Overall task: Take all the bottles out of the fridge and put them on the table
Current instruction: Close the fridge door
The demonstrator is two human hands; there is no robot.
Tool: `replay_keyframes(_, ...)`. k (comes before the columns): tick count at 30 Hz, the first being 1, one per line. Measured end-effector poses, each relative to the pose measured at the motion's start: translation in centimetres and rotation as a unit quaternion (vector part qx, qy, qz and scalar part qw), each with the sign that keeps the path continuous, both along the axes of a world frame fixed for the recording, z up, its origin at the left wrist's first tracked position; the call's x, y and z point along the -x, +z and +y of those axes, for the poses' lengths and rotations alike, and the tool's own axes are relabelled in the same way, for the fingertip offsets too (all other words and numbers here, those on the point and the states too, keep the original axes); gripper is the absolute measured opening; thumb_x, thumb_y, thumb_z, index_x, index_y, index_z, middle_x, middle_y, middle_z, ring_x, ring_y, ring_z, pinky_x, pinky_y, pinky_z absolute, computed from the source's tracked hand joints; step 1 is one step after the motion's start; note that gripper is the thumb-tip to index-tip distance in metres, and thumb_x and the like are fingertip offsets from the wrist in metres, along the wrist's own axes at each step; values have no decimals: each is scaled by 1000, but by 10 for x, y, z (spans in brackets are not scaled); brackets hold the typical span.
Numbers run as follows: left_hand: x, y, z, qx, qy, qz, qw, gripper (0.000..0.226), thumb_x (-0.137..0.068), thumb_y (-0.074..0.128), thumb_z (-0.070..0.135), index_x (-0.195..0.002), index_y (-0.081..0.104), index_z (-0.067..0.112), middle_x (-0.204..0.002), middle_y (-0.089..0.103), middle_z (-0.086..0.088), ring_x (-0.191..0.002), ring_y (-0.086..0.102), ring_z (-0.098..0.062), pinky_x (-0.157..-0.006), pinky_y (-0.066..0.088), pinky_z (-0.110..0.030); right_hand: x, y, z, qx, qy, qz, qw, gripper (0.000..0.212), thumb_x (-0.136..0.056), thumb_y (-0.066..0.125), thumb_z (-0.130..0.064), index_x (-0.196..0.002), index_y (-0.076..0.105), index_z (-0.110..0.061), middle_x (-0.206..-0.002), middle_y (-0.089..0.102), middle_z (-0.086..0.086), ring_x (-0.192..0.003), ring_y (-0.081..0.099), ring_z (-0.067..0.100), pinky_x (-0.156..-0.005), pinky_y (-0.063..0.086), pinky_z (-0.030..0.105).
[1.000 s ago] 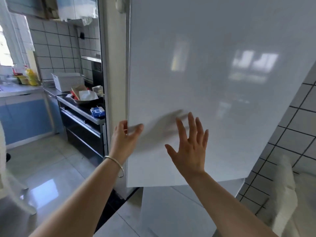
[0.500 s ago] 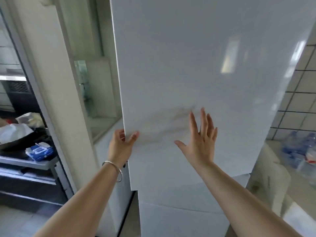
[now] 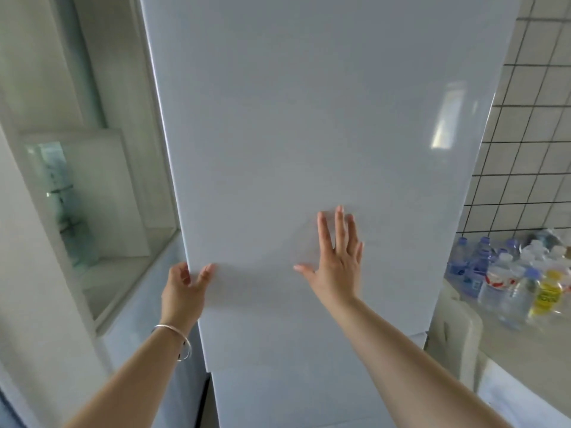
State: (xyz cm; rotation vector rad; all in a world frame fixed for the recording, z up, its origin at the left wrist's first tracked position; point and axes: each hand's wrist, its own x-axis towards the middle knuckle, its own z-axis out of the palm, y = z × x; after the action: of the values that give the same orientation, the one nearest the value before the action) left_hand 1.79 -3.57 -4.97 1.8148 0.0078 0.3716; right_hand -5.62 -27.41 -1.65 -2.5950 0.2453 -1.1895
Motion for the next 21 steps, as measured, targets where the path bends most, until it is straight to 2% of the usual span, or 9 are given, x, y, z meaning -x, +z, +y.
replay_keyframes(9,-31,-1,-5,2,-6,-10,1000,34,-83,66,39,-98,51,13,-94,64,-11,-88,60,-31,-73,42,-36,-23,-5,1,8,-24,-29,999,123,-52,85,-42,-145,6,-32,-154,2,2,-141,13,35,-98,30,68)
replay_keyframes(15,-38,-6,-5,12,-18,-14,1000,33,-83,66,38,-98,51,13,-94,64,-17,-87,60,-36,-72,43,-39,-28,-7,1,15,-33,-51,998,122,-46,88,-40,-144,18,-24,-153,9,5,-138,10,32,-94,32,70)
replay_keyframes(21,-31,-3,-7,16,-12,-22,1000,32,-84,65,35,-101,52,12,-95,65,-9,-91,60,-30,-71,39,-34,-26,-7,-1,15,-27,-43,999,120,-48,88,-40,-144,17,-25,-153,8,4,-138,8,32,-95,33,67)
